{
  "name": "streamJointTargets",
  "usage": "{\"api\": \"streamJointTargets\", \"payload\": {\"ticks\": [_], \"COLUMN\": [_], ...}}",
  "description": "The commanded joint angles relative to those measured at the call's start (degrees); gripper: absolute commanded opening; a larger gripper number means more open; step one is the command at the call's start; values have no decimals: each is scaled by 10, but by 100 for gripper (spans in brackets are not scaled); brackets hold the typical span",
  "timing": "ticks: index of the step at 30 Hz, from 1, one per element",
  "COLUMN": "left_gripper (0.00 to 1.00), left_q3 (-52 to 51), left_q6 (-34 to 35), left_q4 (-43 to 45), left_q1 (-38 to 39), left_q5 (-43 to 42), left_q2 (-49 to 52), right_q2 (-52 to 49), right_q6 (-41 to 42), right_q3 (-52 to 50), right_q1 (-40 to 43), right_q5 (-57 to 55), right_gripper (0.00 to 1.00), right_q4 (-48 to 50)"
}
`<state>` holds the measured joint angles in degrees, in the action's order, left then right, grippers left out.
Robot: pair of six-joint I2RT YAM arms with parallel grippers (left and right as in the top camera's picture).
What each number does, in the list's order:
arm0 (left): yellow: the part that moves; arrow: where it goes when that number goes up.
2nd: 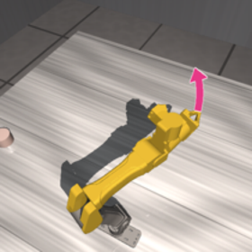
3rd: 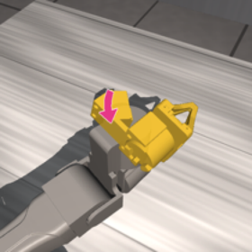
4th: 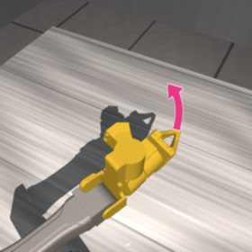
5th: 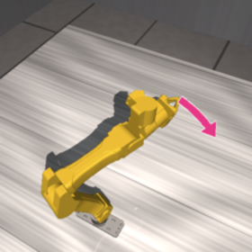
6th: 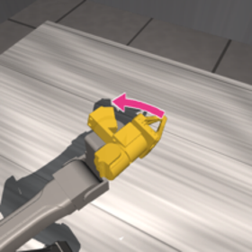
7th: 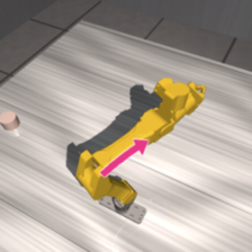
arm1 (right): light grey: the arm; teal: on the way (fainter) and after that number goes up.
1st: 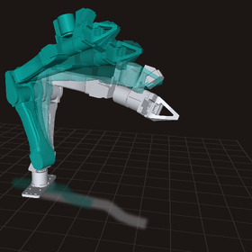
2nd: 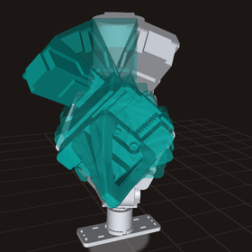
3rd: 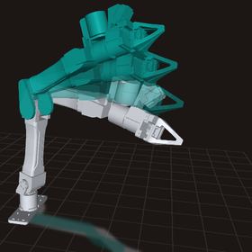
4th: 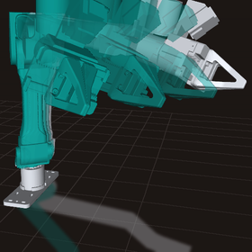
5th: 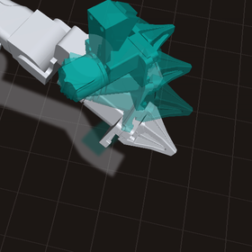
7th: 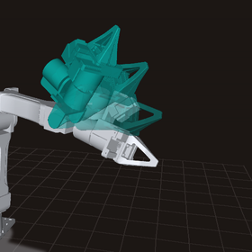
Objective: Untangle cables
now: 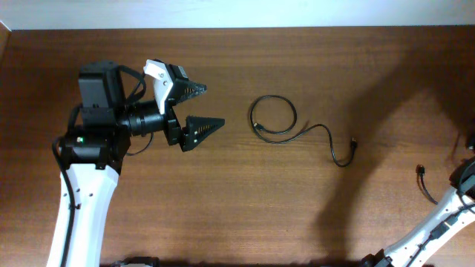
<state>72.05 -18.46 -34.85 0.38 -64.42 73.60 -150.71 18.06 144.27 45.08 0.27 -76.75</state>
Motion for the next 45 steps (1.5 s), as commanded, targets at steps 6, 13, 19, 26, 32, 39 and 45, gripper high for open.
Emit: {"api": "streamJointTargets", "payload": {"ticks": [6,13,19,26,32,39,45], "left_gripper": [99,99,99,99,99,99,99], "left_q3": [0,0,0,0,0,0,0], "left_q6": [-7,-31,-31,-31,-31,-32,-40], "left_q4": [-5,-6,-6,-8,-8,6,7], "left_q1": [4,4,4,4,4,4,4], "left_q5": [1,-40,-49,-51,-51,-50,-49], "left_q2": [-2,-2,-2,-2,-2,-2,-2], "right_q2": [13,23,23,23,23,26,60], "right_q6": [19,51,7,-388,8,61,-13], "right_q3": [281,210,45,20,21,20,186], "right_q1": [3,-31,-91,-135,-135,-151,-130], "right_q5": [40,114,39,545,244,101,-37], "right_gripper": [100,99,99,99,99,99,99], "right_q4": [-145,-206,-160,-206,-199,-206,-206]}}
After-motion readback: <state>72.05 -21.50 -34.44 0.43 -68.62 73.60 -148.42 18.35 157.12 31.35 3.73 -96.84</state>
